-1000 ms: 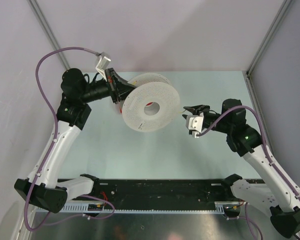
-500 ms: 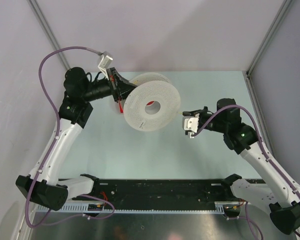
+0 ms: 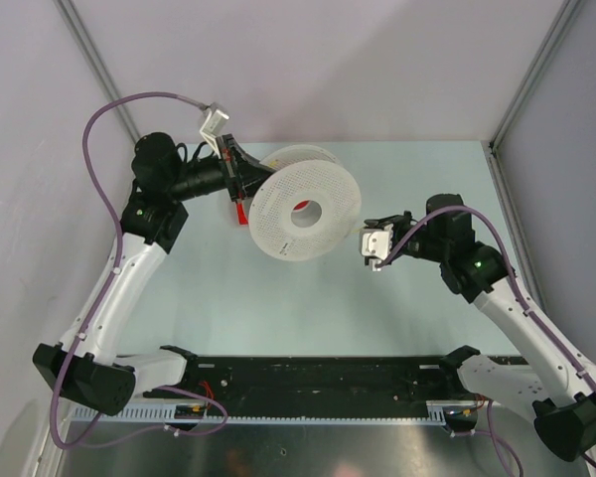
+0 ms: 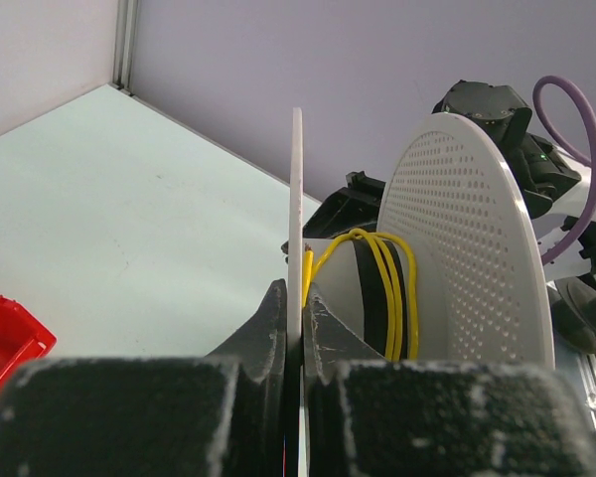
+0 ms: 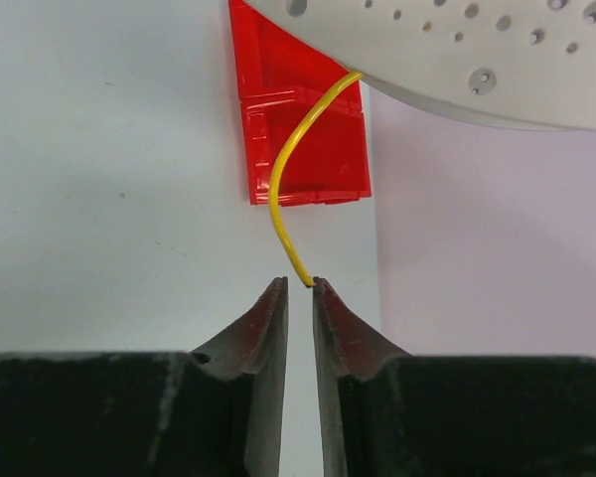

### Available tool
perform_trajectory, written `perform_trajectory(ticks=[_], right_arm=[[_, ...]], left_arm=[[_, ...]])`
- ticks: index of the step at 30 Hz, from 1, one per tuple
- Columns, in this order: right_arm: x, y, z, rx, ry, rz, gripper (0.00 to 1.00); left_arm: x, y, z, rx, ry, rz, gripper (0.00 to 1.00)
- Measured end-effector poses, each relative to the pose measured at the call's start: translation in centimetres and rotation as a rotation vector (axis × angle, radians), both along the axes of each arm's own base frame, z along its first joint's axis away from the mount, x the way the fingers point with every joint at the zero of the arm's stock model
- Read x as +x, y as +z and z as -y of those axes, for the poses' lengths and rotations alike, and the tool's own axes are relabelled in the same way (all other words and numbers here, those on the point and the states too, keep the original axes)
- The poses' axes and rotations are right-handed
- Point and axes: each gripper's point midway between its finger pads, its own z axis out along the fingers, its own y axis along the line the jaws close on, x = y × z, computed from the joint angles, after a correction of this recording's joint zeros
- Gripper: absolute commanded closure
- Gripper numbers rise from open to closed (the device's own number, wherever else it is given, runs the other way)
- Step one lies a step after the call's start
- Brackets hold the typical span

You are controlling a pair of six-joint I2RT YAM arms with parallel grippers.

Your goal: Wrap the cables

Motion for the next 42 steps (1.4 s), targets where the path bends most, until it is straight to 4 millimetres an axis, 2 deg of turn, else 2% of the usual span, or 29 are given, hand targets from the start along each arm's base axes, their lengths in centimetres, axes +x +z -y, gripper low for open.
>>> perform_trajectory(ticks=[2, 3, 7, 12, 13, 18, 20, 23, 26, 28, 35, 42], right_arm=[[0.1, -0.1, 0.0, -0.004, -0.002, 0.001, 0.73], [0.2, -0.1, 0.1, -0.007, -0.004, 0.003, 0.75], [0.3, -0.1, 0.1, -0.016, -0.002, 0.015, 0.96], [0.4, -0.1, 0.3, -0.015, -0.002, 0.017, 1.00], [0.3, -0.1, 0.3, -0.014, -0.001, 0.017, 0.99], [0.2, 0.2, 0.9, 0.004, -0.015, 0.001, 0.64], [0.4, 0.4, 1.7, 0.024, -0.041, -0.014, 0.49], [1.0, 1.1, 3.5, 0.064, -0.089, -0.022, 0.35], [1.2, 2.2, 4.7, 0.103, -0.110, -0.003, 0.32], [0.9, 2.9, 4.6, 0.122, -0.092, 0.015, 0.33], [-0.6, 4.2, 2.6, 0.137, 0.030, 0.074, 0.39], [-1.7, 3.3, 0.3, 0.076, 0.139, 0.111, 0.45]], left_arm=[[0.0, 0.0, 0.0, 0.000, -0.001, 0.000, 1.00], [-0.1, 0.0, 0.1, 0.000, -0.002, 0.000, 1.00], [-0.1, 0.1, 0.1, -0.001, -0.003, 0.003, 1.00], [0.0, 0.3, 0.1, -0.004, 0.006, 0.000, 1.00], [0.0, 0.3, 0.1, -0.005, 0.009, -0.001, 1.00], [0.3, 0.5, 0.1, -0.008, 0.020, 0.002, 1.00], [0.3, 0.6, 0.1, -0.008, 0.022, 0.003, 1.00], [0.3, 0.6, 0.1, -0.008, 0.022, 0.003, 1.00], [0.2, 0.5, 0.1, -0.008, 0.020, 0.003, 1.00], [0.2, 0.5, 0.2, -0.008, 0.018, 0.003, 1.00], [-0.1, 0.3, 0.9, -0.005, -0.001, -0.005, 1.00], [-0.3, 0.1, 1.4, -0.002, -0.014, -0.013, 1.00]])
